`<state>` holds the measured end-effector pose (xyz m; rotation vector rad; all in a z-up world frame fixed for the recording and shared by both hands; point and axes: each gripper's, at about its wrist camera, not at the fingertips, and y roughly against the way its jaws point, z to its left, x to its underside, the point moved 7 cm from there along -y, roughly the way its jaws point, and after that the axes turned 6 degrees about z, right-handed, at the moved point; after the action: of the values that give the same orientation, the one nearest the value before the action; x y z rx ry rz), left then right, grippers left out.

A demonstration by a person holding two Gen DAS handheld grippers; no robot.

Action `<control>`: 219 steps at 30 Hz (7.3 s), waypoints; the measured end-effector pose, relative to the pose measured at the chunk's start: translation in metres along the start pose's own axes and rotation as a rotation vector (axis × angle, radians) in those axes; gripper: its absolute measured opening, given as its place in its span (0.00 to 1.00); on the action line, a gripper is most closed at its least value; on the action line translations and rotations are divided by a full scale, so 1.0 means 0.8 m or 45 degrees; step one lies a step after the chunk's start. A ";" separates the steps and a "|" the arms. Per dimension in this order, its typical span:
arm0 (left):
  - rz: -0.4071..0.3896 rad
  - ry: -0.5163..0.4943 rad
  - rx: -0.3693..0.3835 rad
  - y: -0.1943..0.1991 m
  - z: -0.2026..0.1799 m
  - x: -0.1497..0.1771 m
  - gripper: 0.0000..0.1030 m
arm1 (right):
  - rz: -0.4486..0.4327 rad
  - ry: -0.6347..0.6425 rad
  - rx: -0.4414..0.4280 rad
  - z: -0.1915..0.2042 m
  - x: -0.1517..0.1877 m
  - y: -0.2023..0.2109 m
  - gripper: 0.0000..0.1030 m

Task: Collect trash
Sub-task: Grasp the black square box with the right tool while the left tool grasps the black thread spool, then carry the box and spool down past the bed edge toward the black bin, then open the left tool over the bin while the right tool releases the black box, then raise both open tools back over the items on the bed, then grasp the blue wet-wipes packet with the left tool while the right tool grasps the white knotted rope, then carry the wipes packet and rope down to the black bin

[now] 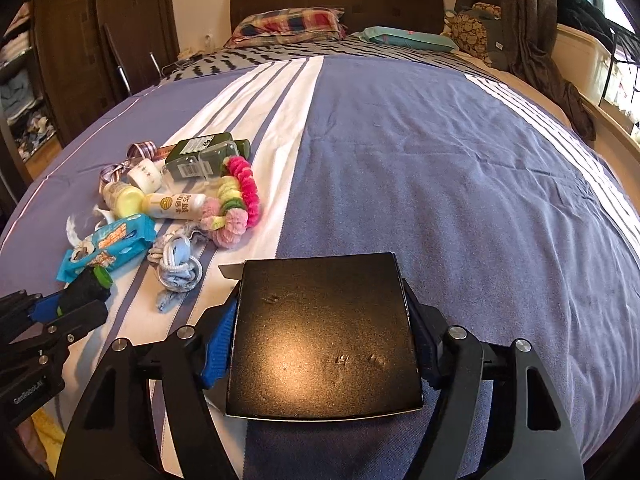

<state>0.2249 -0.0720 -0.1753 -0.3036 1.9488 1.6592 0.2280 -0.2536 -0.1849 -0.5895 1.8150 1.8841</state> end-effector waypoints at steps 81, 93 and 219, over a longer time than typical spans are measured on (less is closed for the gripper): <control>0.538 0.009 0.173 -0.047 -0.040 0.365 0.27 | 0.500 -0.015 -0.216 0.080 0.346 -0.014 0.71; 0.550 0.036 0.170 -0.054 -0.034 0.359 0.47 | 0.485 -0.025 -0.218 0.084 0.328 -0.012 0.79; -0.027 -0.078 0.047 0.066 -0.019 0.090 0.35 | -0.078 0.097 -0.235 0.066 0.107 0.119 0.26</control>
<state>0.1350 -0.0624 -0.1697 -0.2555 1.9226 1.5985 0.1033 -0.2010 -0.1570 -0.7810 1.6597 2.0261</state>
